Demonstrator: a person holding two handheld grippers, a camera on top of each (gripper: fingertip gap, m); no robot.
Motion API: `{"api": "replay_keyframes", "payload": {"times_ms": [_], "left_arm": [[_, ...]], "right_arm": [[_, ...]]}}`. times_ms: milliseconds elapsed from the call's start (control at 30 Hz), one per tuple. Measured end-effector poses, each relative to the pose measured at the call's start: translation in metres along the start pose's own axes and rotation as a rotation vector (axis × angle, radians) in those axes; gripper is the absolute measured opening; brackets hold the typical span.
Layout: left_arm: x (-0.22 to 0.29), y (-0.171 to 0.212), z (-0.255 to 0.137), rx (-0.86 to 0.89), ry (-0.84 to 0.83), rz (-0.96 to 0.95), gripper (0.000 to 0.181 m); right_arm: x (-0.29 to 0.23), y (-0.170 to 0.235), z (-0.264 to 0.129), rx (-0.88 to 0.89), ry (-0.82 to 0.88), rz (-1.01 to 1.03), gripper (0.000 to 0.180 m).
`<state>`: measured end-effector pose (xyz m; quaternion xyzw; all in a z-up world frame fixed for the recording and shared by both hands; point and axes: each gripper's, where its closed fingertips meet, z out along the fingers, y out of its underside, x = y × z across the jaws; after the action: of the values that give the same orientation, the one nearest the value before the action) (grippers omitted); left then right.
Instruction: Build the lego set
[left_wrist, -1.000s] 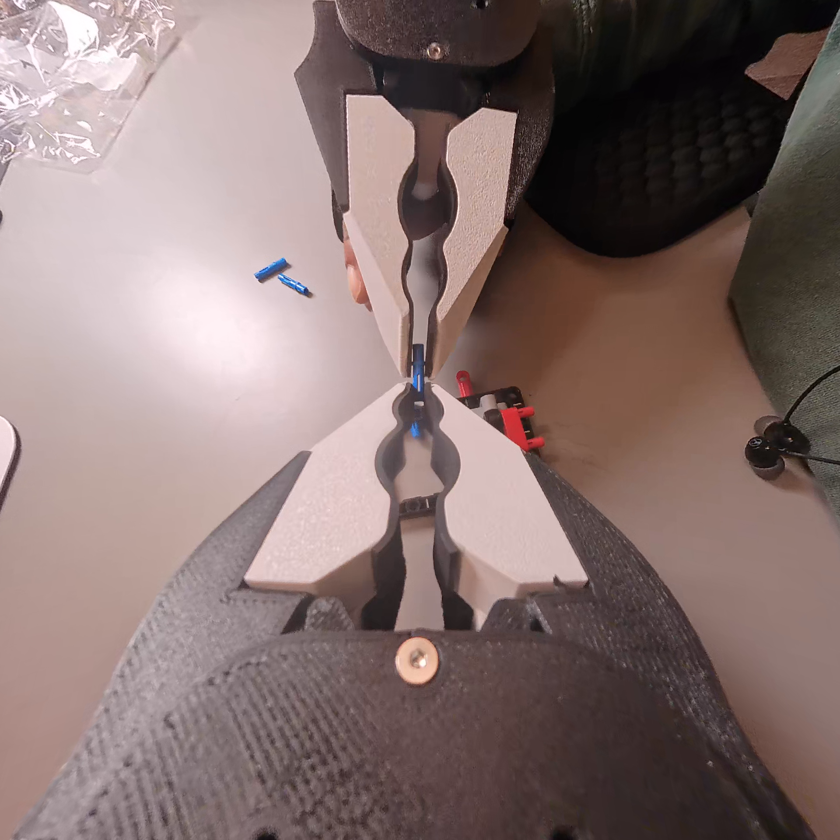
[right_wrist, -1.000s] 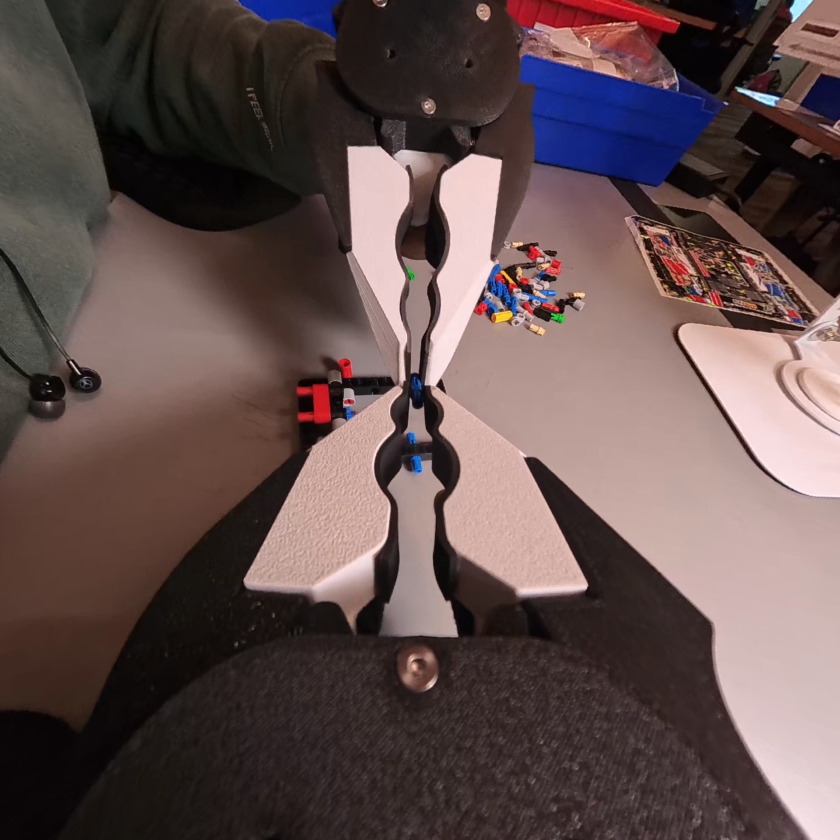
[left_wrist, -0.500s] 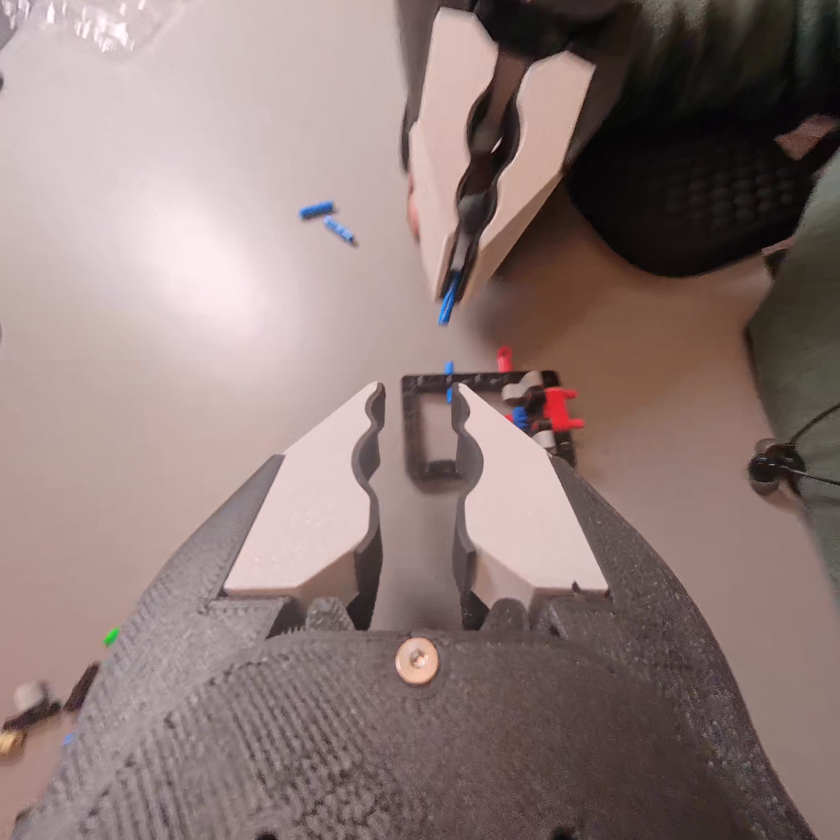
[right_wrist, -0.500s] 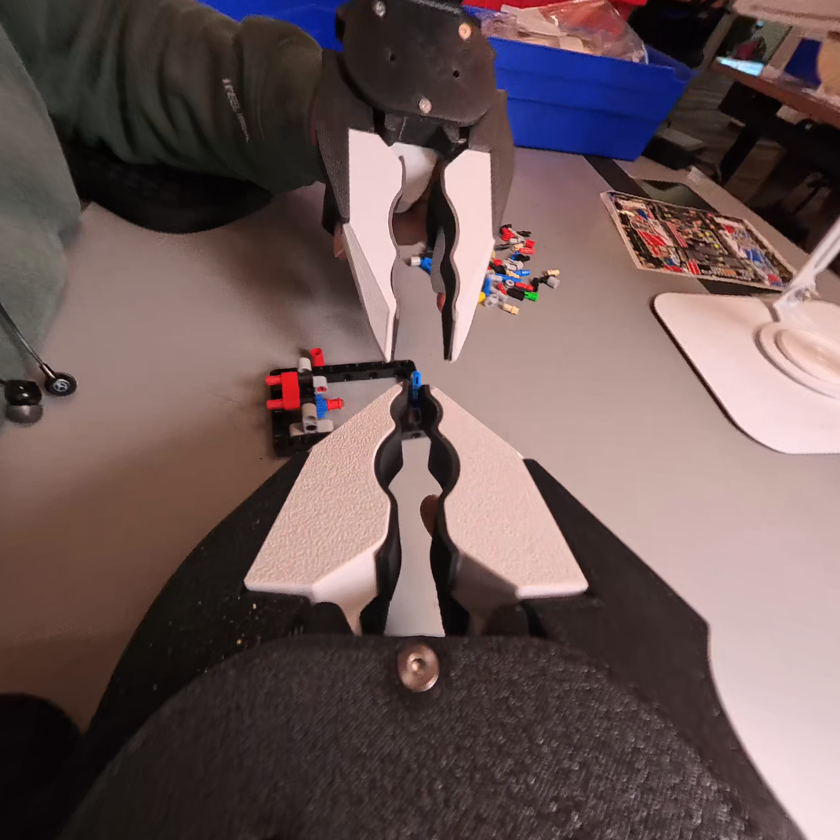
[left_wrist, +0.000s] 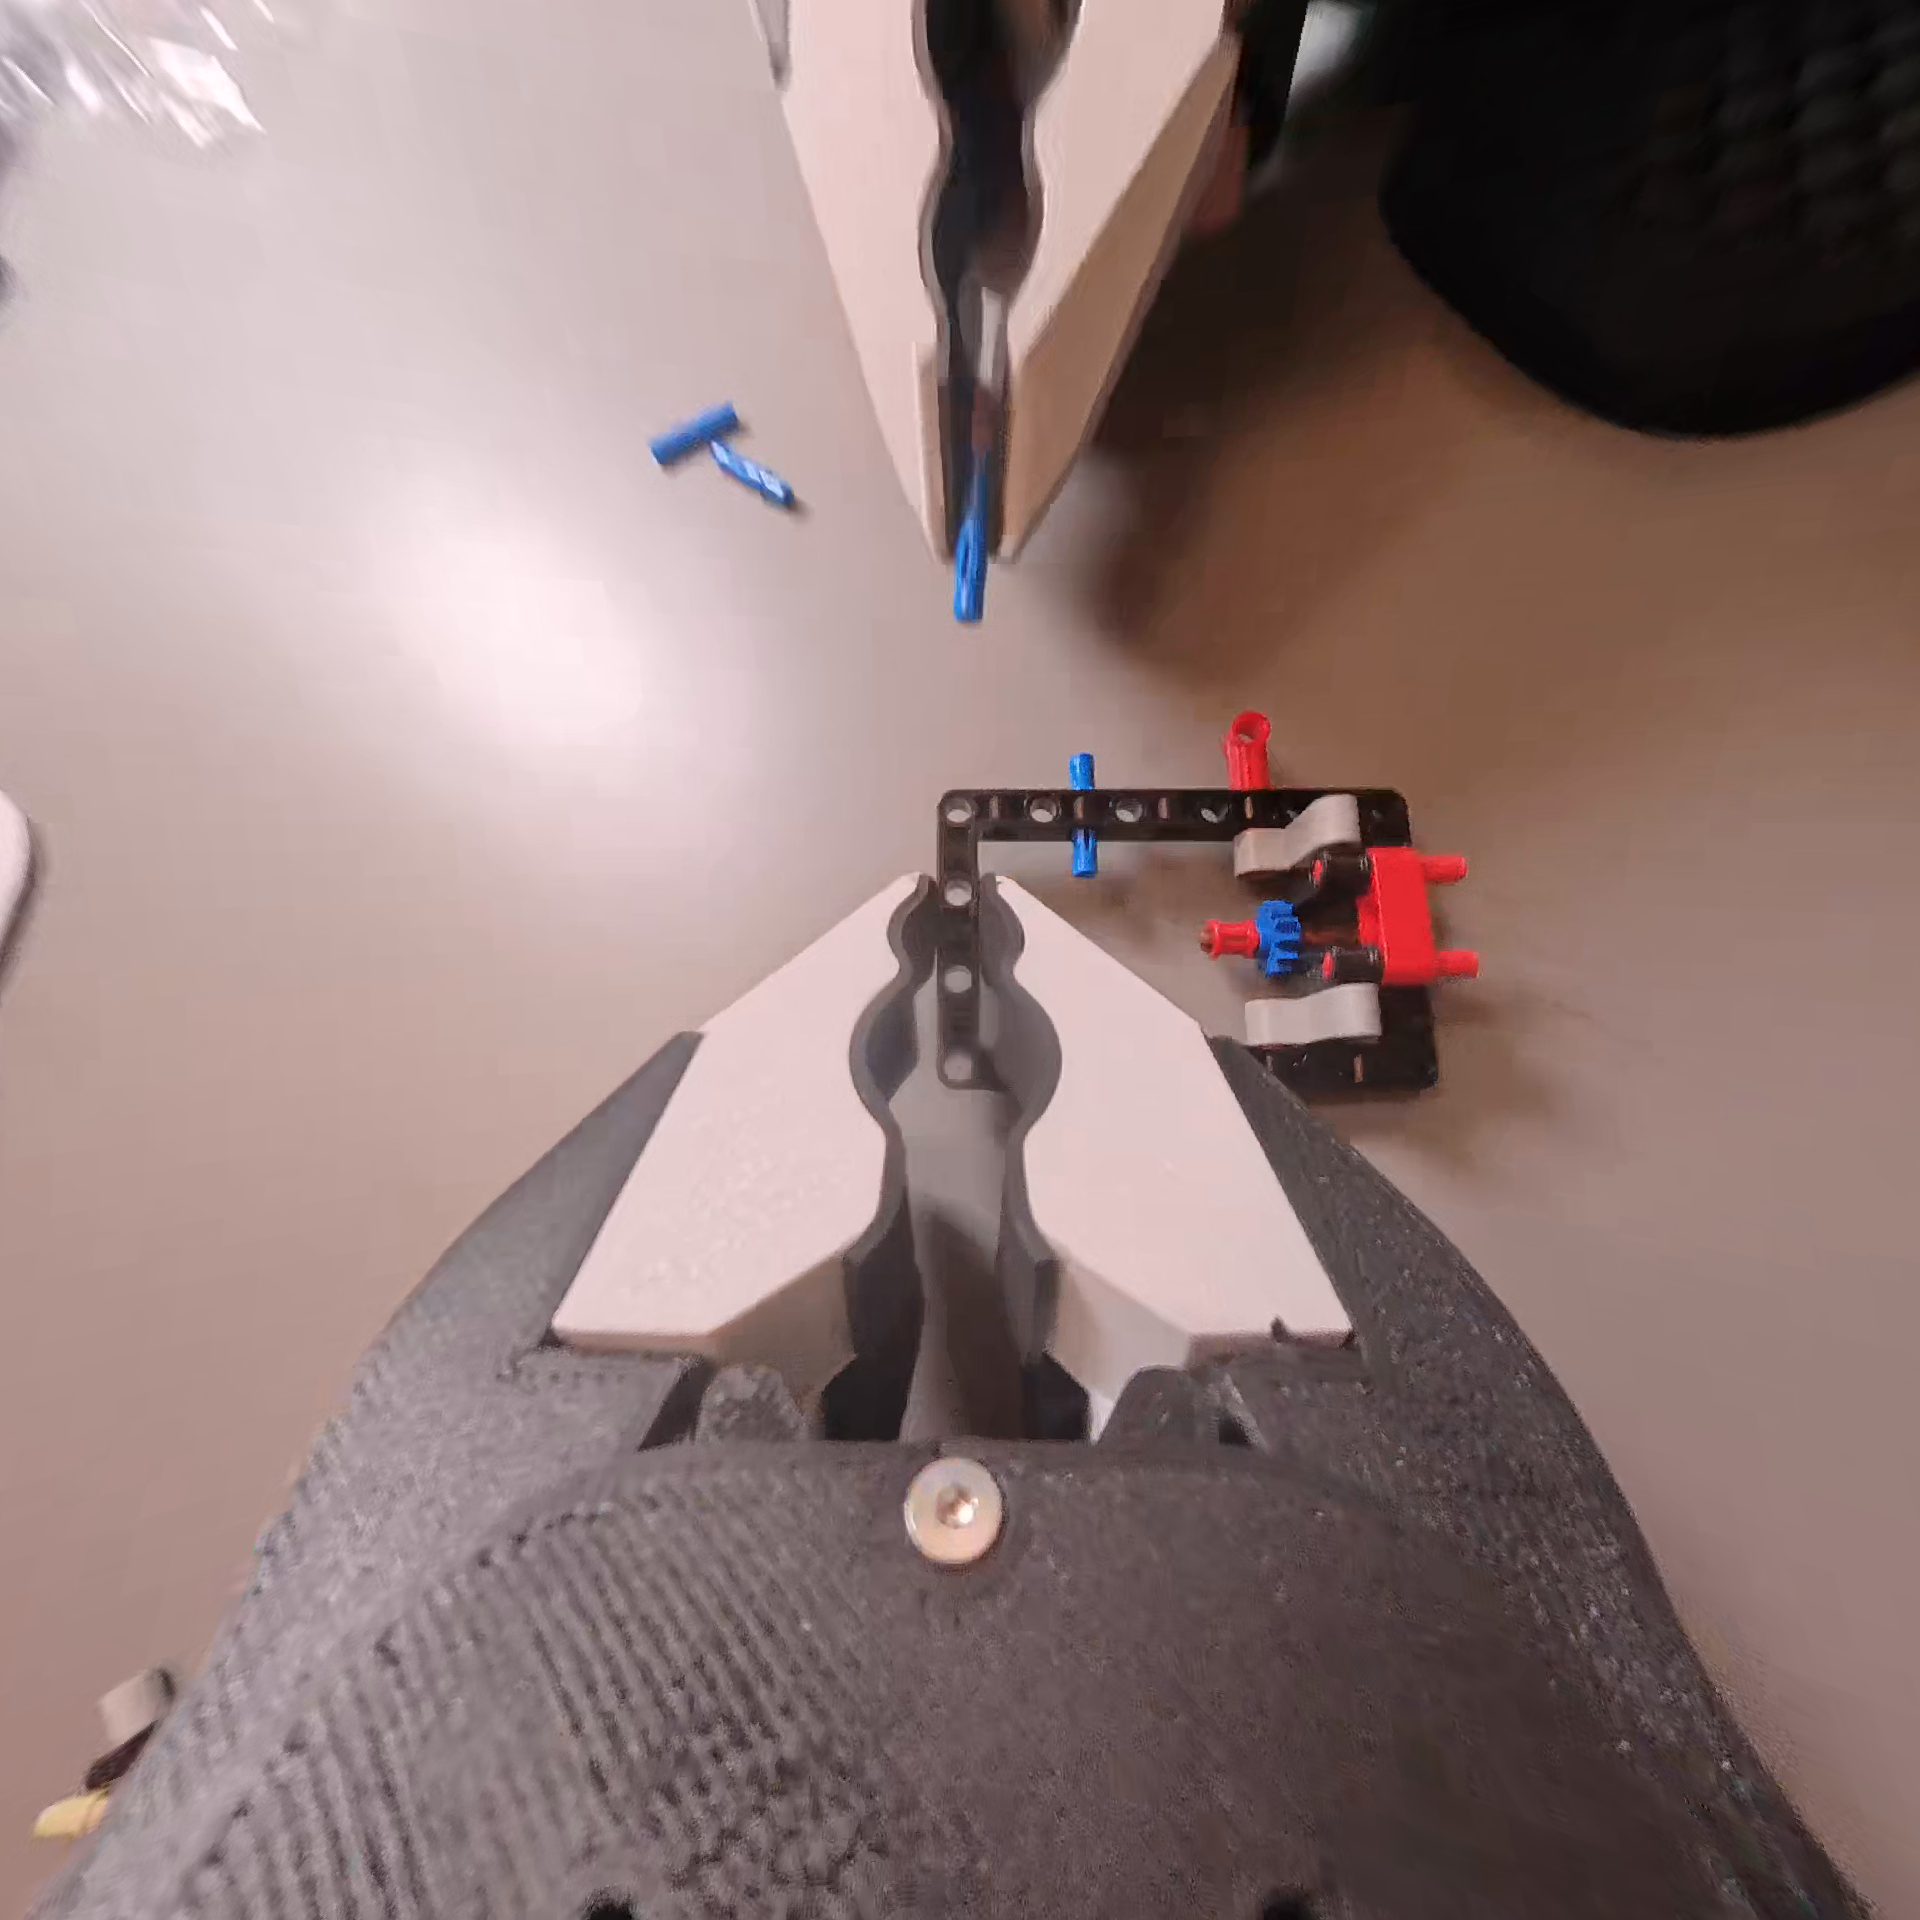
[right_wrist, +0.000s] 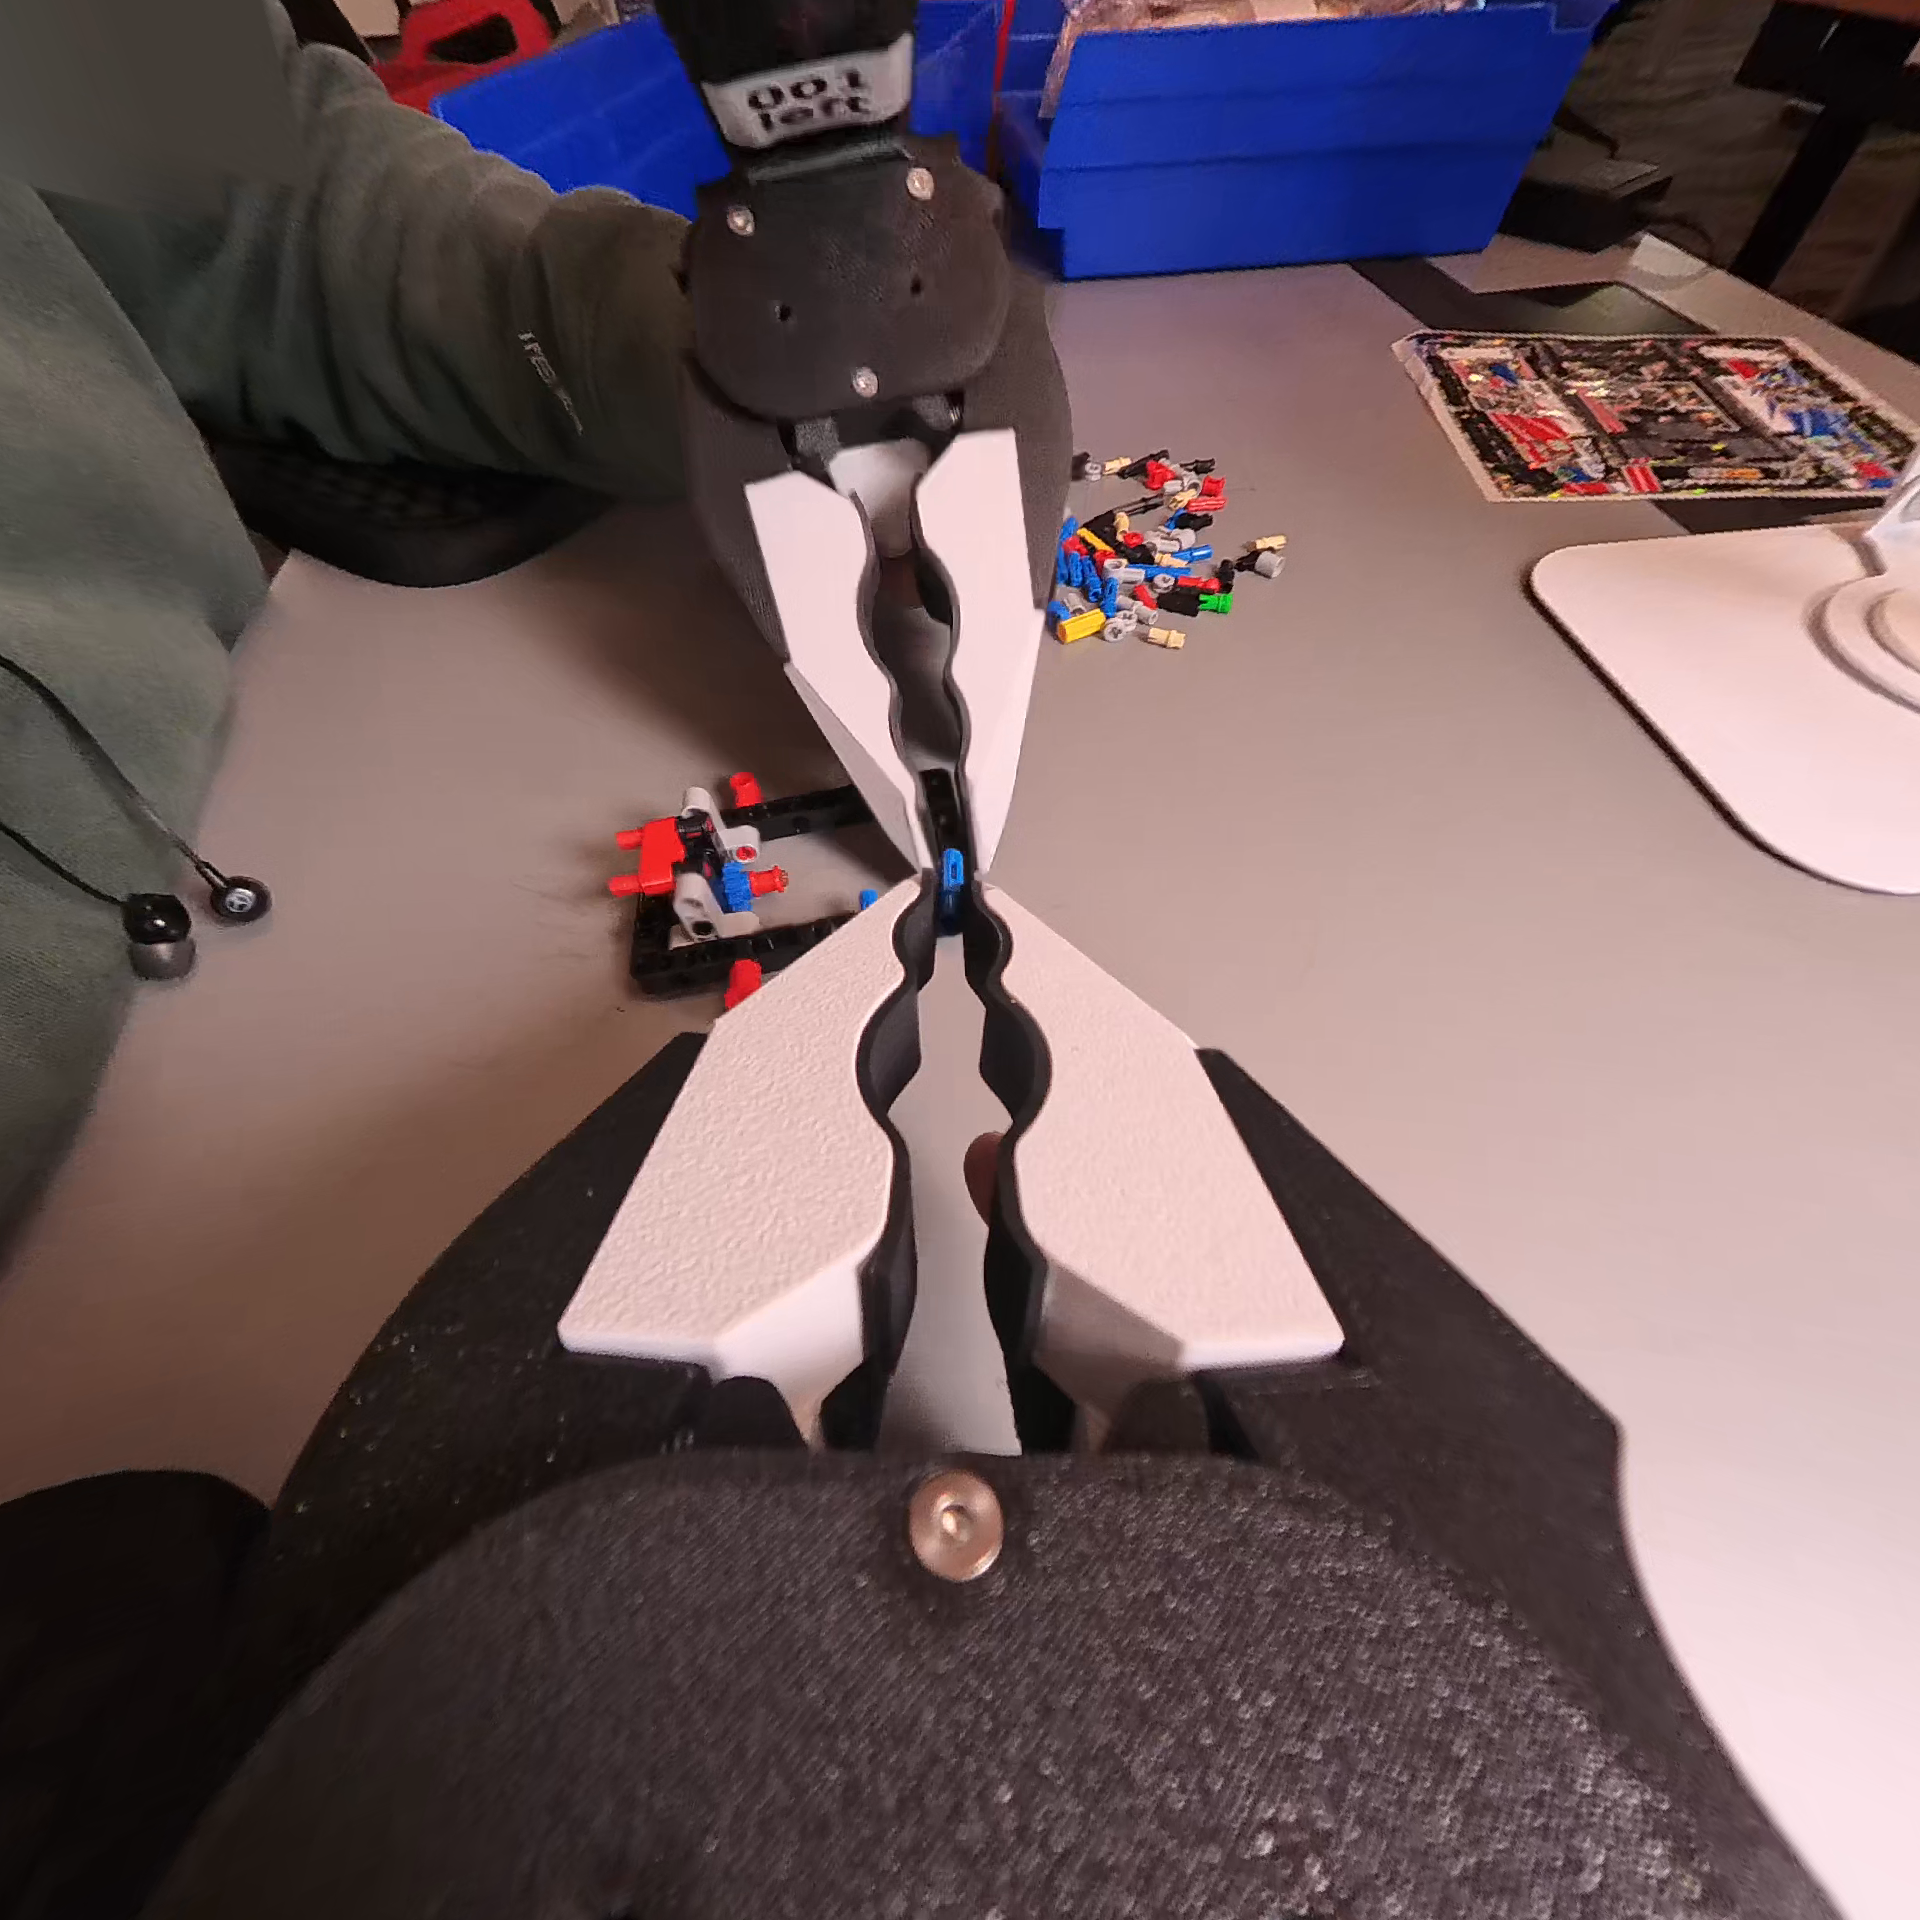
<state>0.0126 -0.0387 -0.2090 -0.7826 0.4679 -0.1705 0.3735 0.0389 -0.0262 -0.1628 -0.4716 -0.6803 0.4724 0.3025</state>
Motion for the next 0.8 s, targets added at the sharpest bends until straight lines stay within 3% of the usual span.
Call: {"api": "replay_keyframes", "payload": {"times_ms": [200,800], "left_arm": [[-0.013,-0.034,-0.022,0.188,-0.179,0.108,0.006],[-0.012,-0.042,-0.026,0.197,-0.299,0.217,0.006]], "right_arm": [[0.001,-0.008,0.003,0.041,-0.026,0.195,0.003],[0.003,-0.007,0.005,0.049,-0.04,0.306,0.002]]}}
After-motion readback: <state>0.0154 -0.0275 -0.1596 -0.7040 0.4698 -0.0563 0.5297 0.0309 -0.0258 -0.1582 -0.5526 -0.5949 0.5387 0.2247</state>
